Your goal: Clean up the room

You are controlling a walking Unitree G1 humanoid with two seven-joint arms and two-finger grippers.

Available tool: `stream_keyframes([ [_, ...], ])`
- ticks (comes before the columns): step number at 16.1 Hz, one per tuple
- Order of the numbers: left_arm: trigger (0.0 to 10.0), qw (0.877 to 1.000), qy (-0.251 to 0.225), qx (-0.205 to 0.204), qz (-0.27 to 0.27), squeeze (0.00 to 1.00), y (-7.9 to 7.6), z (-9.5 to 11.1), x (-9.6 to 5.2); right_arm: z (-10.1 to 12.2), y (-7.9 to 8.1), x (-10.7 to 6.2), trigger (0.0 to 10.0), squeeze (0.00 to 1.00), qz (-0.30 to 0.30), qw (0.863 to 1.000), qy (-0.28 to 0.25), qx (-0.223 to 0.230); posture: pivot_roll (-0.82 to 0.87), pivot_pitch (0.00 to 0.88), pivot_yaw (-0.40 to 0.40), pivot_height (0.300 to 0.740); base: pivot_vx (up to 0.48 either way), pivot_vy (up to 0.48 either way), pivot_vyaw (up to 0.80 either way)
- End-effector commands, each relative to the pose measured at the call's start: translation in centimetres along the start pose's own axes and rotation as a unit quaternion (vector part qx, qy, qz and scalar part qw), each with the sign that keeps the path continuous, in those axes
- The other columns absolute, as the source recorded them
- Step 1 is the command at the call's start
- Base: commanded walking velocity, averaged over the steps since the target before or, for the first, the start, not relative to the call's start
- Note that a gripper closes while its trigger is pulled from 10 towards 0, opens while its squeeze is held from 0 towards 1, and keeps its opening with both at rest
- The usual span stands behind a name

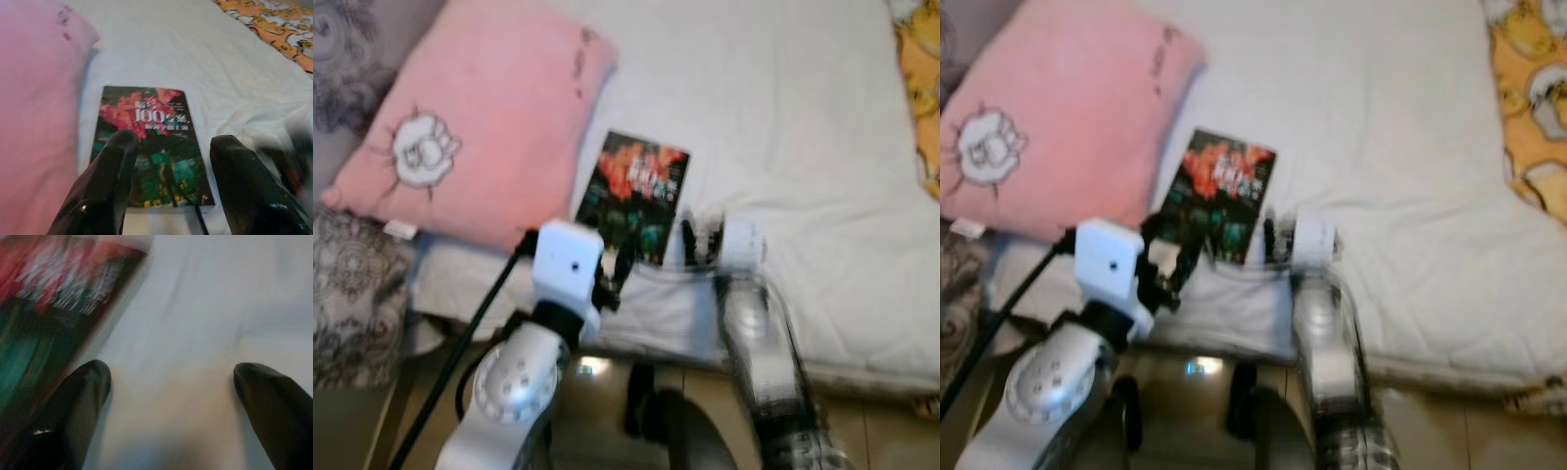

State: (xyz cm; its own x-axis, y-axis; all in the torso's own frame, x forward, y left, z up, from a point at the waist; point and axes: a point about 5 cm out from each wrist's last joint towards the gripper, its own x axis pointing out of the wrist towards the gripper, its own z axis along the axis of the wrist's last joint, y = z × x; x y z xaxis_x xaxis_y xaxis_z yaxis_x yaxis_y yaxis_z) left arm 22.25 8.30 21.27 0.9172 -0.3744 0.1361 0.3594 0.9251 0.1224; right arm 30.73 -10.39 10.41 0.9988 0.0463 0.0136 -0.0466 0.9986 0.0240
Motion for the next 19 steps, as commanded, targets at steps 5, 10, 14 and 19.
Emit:
stream_keyframes([
  [5,10.0,1.0,-0.001,-0.014,-0.02,0.0,-0.6,-0.3,0.0,-1.3,-0.2,-4.5,10.0,0.0,0.017,0.998,0.05,-0.039,0.38,0.41,-0.153,0.74,0.0,0.0,0.0],
  [10,10.0,1.0,-0.023,0.0,0.0,0.0,-0.3,0.2,0.3,4.0,-1.6,4.8,10.0,0.0,0.025,0.998,-0.031,-0.045,0.42,0.414,-0.136,0.74,0.0,0.0,0.0],
  [14,10.0,1.0,-0.022,0.002,0.006,0.0,-0.5,-0.1,-0.5,1.6,-0.8,6.7,10.0,0.0,0.034,0.997,0.061,-0.017,0.47,0.43,-0.137,0.74,0.0,0.0,0.0],
  [19,10.0,1.0,-0.024,0.012,0.012,0.0,-0.5,0.4,-1.5,1.9,2.0,7.5,10.0,0.0,0.074,0.995,0.07,0.012,0.53,0.444,-0.129,0.74,0.0,0.0,0.0],
])
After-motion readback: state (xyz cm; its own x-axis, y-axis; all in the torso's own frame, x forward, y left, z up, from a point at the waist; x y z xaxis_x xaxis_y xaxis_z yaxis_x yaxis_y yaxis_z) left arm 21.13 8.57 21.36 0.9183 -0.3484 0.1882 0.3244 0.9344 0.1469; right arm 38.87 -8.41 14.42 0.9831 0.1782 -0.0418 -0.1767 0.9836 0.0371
